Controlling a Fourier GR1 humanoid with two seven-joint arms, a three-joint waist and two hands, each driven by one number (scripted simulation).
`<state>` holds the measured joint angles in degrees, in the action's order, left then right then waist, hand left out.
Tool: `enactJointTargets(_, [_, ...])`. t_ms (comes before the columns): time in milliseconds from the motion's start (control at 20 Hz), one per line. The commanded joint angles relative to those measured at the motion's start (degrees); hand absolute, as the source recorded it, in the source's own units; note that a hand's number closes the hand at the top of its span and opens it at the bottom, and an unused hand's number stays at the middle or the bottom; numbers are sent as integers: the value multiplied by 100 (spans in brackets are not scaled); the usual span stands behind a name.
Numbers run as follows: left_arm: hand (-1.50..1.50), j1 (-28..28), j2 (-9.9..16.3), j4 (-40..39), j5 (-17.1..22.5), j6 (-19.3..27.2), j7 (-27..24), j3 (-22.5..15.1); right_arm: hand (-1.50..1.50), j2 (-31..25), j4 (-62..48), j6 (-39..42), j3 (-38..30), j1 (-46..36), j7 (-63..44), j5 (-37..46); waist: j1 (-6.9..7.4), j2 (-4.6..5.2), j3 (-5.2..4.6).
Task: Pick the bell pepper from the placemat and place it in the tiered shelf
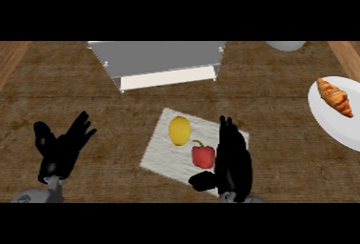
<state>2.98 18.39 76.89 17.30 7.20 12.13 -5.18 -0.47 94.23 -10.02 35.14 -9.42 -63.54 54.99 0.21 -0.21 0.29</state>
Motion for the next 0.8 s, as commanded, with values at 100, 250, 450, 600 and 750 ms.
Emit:
enactJointTargets(100, [0,-21,-191,348,-197,213,519,-165,-150,45,-485,-137,-132,-514,-709,-76,10,18,-27])
enactJointTargets(250, [0,-72,-83,26,-98,-143,227,102,-150,45,-1027,-874,-220,-469,-192,-131,8,25,-28])
enactJointTargets(450, [0,-168,93,439,-30,-219,692,283,-150,46,-865,-739,-249,-558,-153,-233,14,17,-27])
enactJointTargets(600, [0,-72,-43,-329,-95,-578,20,408,-150,46,-1528,-1223,-255,-509,457,-272,1,27,-29])
enactJointTargets(750, [0,111,-274,-36,-347,-216,349,327,-150,47,-1658,-1442,187,-717,108,-482,6,23,-28])
